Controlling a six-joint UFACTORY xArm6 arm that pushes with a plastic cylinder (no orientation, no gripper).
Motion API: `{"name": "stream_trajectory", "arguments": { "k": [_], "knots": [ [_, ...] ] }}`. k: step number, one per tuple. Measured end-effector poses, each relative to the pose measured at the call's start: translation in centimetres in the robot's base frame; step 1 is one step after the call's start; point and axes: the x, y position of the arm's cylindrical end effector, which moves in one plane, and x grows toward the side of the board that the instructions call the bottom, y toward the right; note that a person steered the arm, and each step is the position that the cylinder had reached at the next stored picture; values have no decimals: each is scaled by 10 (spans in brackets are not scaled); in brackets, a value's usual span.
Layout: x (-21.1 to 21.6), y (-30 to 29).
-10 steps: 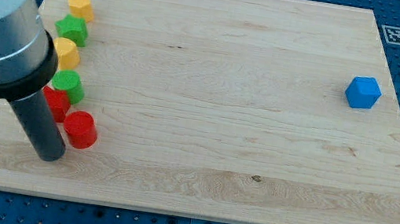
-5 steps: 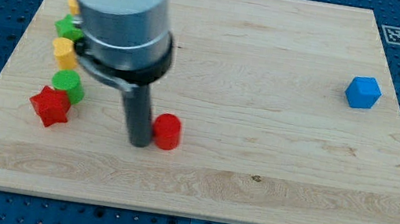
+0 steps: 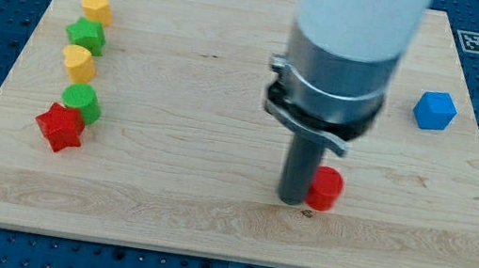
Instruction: Move red circle to bottom right
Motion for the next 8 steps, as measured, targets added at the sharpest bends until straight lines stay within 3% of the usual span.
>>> {"name": "stream_trajectory", "arguments": {
  "k": [2, 4, 6, 7, 8],
  "knots": [
    [-14, 6],
    [-14, 70],
    [-35, 95],
    [0, 113],
    [4, 116]
  ]
}}
